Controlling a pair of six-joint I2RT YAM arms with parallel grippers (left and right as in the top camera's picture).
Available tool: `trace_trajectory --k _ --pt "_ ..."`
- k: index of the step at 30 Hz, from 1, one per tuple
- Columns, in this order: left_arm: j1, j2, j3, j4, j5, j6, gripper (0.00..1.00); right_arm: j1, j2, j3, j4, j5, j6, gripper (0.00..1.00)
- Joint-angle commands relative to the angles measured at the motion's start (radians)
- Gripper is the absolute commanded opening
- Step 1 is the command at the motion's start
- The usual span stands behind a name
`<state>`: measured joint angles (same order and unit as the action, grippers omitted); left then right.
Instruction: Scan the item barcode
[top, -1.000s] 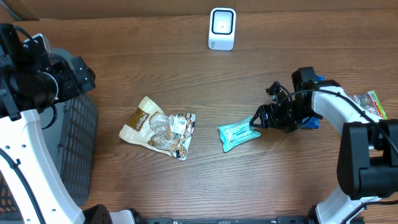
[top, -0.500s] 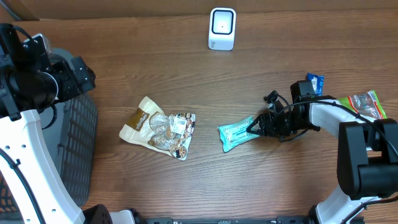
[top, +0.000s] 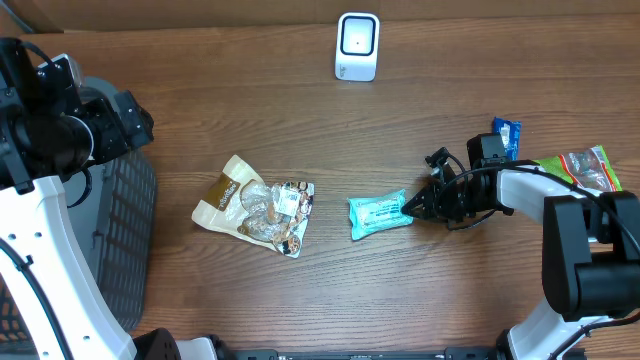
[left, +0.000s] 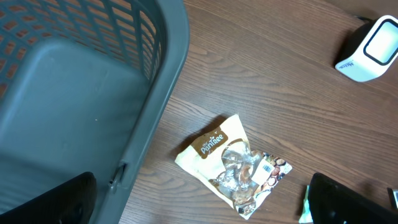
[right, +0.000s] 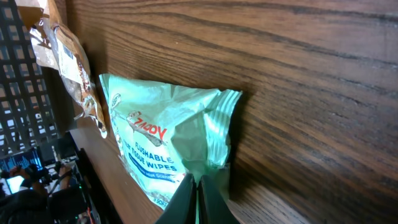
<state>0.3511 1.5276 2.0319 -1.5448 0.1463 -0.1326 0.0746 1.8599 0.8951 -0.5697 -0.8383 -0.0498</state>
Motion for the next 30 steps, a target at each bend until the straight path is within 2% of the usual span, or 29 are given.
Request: trace_trajectory --k 1,10,11,12,14,15,20,25,30 --pt "-0.005 -0.011 0.017 0.001 0.008 -0.018 1.00 0.005 -0.003 -0.009 0.009 -0.026 -0.002 0.04" --pt "-0.005 -0.011 0.017 0.001 0.008 -0.018 1.00 0.005 -0.014 0.057 -0.061 -0.021 -0.002 0.04" --pt "-0.005 -0.011 0.017 0.001 0.008 -0.018 0.99 0.005 -0.014 0.057 -0.069 -0.013 -0.002 0.20" --pt "-0.005 -0.011 0.017 0.001 0.008 -0.018 1.00 0.005 -0.014 0.056 -0.077 -0.007 -0.002 0.43" --pt "-0.005 -0.011 0.017 0.001 0.008 -0.018 1.00 0.005 -0.014 0.055 -0.095 -0.004 -0.002 0.71" --pt "-0.005 -0.011 0.017 0.001 0.008 -0.018 1.00 0.005 -0.014 0.055 -0.101 -0.004 -0.002 0.77" --pt "-0.005 -0.011 0.017 0.001 0.008 -0.018 0.99 0.057 -0.014 0.054 -0.076 0.043 0.013 0.81" --pt "-0.005 -0.011 0.017 0.001 0.008 -0.018 1.00 0.157 -0.014 0.054 -0.005 0.262 0.153 0.82" --pt "-0.005 -0.011 0.017 0.001 0.008 -0.018 1.00 0.224 0.001 0.053 0.018 0.381 0.241 0.81"
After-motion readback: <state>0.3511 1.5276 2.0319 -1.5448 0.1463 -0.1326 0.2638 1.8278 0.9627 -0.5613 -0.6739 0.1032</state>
